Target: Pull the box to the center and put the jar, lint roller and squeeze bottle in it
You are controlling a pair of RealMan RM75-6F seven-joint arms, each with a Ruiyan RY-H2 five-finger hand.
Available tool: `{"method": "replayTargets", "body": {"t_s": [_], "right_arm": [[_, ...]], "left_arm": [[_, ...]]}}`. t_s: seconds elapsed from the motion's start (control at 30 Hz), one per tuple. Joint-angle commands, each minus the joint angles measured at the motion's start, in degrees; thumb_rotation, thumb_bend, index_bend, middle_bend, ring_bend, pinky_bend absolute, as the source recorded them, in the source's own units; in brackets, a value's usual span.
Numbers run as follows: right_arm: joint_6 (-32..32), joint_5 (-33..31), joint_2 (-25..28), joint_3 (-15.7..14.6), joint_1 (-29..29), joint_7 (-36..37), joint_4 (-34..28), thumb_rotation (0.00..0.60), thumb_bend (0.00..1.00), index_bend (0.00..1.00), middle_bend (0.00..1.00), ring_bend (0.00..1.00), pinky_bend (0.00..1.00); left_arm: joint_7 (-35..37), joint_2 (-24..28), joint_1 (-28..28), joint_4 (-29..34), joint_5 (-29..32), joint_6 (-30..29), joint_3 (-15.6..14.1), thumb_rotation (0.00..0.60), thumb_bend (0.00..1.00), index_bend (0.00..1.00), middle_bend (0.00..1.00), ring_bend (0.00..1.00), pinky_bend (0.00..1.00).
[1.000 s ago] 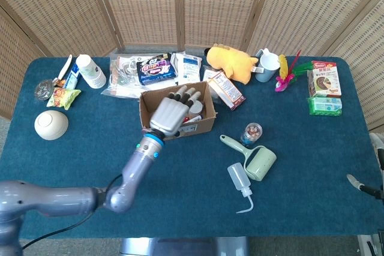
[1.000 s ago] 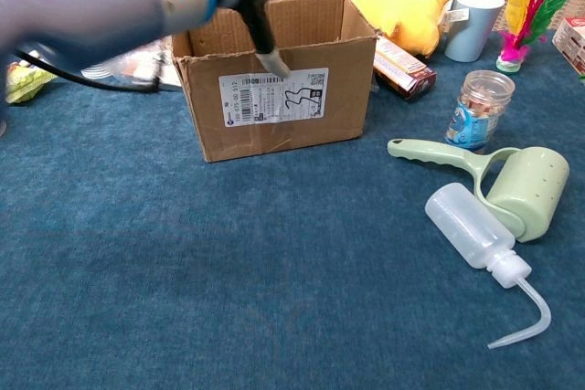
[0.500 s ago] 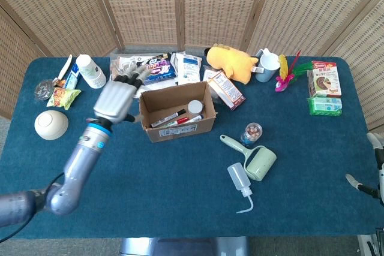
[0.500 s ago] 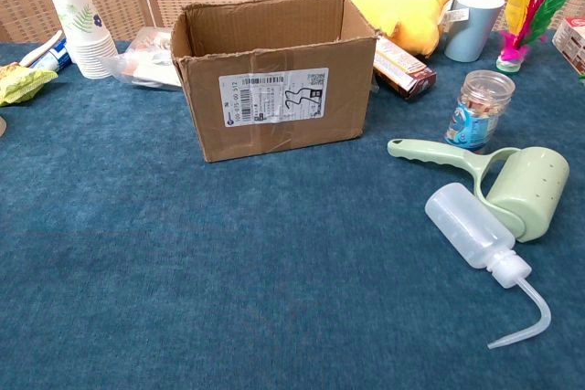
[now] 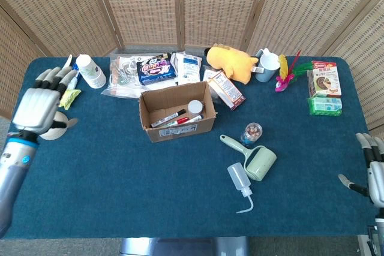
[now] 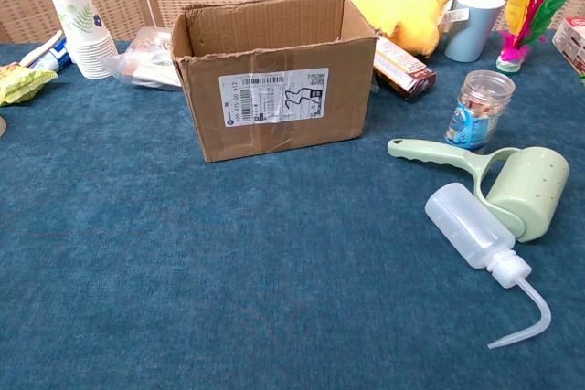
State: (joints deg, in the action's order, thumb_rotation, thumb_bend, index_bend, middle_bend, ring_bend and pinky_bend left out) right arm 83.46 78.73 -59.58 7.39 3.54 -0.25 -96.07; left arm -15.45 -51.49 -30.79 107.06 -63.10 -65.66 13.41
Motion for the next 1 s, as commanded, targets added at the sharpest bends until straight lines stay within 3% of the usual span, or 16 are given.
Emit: {"method": "replayTargets", "body": {"t_s": [0.03,0.33,0.67,1.0], "right_arm": [[-0.6,0.9,-0.5,0.3,1.3,-2.4,-0.7,0.6,0.0,0.04,0.0,0.0,0.01],[-7.0,3.4,-0.3,2.2,7.8,-2.3,-4.2,0.6,0.0,0.11,0.06,0.04,0.21],[-21.4,-0.9,-0.7,4.8,18.0,-2.5,-7.0,0.6,0.0,0.12,0.07,0.06,0.22],[-29.9,-8.8,-8.4,6.0,26.2,-9.0,-3.6,0.6,0.0,0.14,0.07,0.06,0.23]], "left_arm": [[5.8,3.5,5.3,-0.2,-4.9,-3.0,-3.6,0.6,0.05,0.0,0.0,0.0,0.08],[15.4,4.5,13.1,0.0,-11.1,-8.9,-7.9,0.6,0.05,0.0,0.0,0.0,0.07],[23.3,4.2,15.7,-0.5,-10.1,-7.3,-8.9,0.6,0.05,0.0,0.0,0.0,0.07],[26.2,3.3,17.6,-2.0,-13.6,-9.7,-9.3,0.6,0.05,0.0,0.0,0.0,0.07]]}}
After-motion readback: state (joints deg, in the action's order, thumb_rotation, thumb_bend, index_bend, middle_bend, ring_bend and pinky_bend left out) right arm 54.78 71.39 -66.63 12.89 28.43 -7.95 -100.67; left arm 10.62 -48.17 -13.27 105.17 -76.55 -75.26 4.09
